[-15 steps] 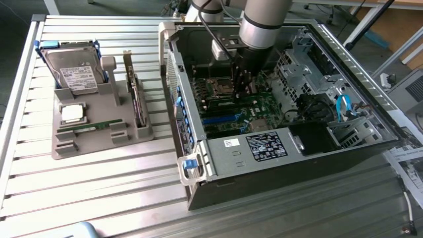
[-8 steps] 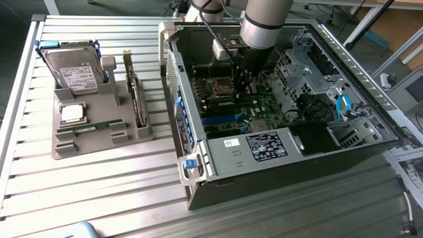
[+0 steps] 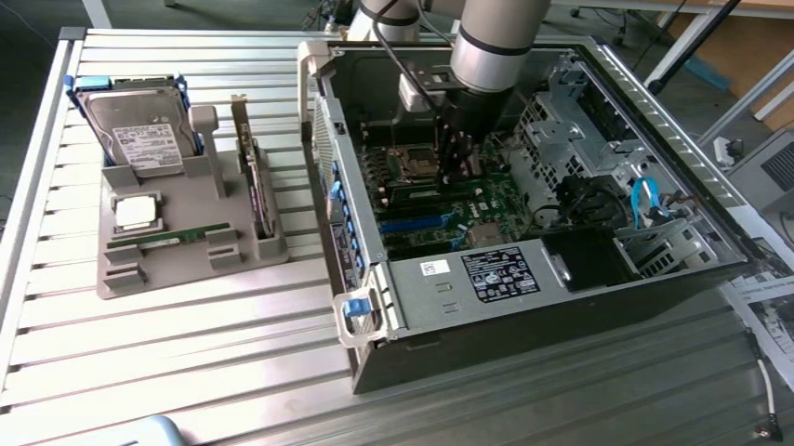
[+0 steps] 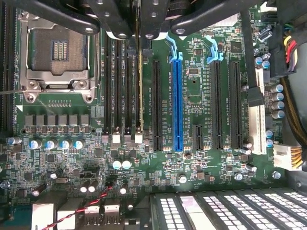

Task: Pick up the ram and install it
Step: 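Insert the ram into the slot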

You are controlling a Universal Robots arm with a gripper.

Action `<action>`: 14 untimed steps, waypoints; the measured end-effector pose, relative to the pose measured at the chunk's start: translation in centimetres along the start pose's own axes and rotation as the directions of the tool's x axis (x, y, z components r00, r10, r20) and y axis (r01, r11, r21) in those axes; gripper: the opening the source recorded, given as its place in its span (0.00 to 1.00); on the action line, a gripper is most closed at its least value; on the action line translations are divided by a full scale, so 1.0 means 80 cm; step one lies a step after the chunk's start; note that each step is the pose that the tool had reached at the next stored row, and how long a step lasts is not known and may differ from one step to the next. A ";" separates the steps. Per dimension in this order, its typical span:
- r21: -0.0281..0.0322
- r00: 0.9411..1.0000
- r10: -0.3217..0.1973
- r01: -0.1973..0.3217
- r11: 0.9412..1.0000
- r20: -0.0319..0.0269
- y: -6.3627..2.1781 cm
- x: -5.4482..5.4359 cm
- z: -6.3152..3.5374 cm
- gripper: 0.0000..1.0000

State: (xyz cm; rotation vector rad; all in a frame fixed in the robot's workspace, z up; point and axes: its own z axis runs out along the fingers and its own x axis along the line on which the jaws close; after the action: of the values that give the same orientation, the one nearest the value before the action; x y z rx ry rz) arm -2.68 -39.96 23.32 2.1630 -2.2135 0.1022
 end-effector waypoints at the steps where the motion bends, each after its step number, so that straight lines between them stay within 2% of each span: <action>1: 0.000 1.000 0.004 -0.004 1.000 0.000 0.000 0.000 0.000 0.13; 14: 0.000 1.000 0.004 -0.004 1.000 0.000 0.000 -0.001 0.000 0.13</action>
State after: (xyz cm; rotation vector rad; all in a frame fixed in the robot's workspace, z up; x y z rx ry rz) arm -2.69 -39.91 23.31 2.1581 -2.2180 0.1020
